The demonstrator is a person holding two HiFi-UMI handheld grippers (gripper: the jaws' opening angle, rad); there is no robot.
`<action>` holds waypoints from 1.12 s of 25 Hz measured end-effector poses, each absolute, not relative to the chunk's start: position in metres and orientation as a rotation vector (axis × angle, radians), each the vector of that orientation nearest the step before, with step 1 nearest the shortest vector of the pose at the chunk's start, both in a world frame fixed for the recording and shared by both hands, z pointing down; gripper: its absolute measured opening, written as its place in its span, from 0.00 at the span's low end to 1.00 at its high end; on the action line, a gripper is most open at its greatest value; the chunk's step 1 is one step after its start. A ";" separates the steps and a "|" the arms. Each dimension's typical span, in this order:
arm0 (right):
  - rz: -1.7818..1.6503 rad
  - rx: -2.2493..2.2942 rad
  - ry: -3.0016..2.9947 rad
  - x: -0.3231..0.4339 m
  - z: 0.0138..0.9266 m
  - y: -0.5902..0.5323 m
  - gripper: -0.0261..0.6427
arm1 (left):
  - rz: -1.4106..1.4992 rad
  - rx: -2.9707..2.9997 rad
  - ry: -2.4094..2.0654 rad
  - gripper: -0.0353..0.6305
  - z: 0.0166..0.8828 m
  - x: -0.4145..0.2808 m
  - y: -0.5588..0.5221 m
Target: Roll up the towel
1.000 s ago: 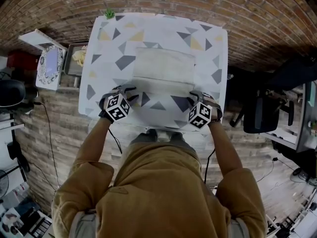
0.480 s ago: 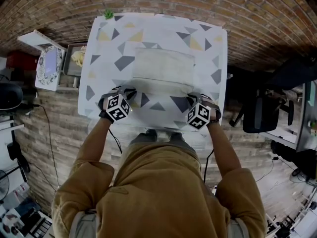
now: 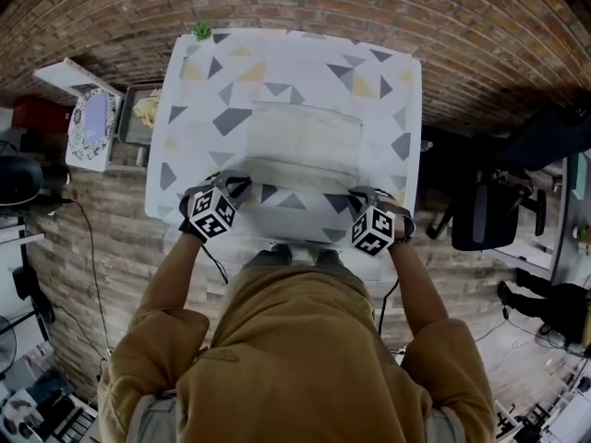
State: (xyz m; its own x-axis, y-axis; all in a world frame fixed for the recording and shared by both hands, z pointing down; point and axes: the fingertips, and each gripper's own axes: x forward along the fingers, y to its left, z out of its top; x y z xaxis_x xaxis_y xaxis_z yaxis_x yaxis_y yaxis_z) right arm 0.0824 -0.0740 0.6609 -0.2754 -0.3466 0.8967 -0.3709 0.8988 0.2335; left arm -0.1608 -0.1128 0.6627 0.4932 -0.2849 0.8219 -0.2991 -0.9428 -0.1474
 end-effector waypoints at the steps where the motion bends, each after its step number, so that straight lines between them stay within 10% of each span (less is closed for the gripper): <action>1: 0.038 0.514 -1.888 0.082 0.659 -0.070 0.08 | 1.473 2.698 -0.520 0.18 0.659 -0.161 -0.110; 28: 0.547 0.581 -1.934 0.100 0.660 -0.176 0.08 | 1.331 2.458 -0.483 0.18 0.665 -0.153 -0.221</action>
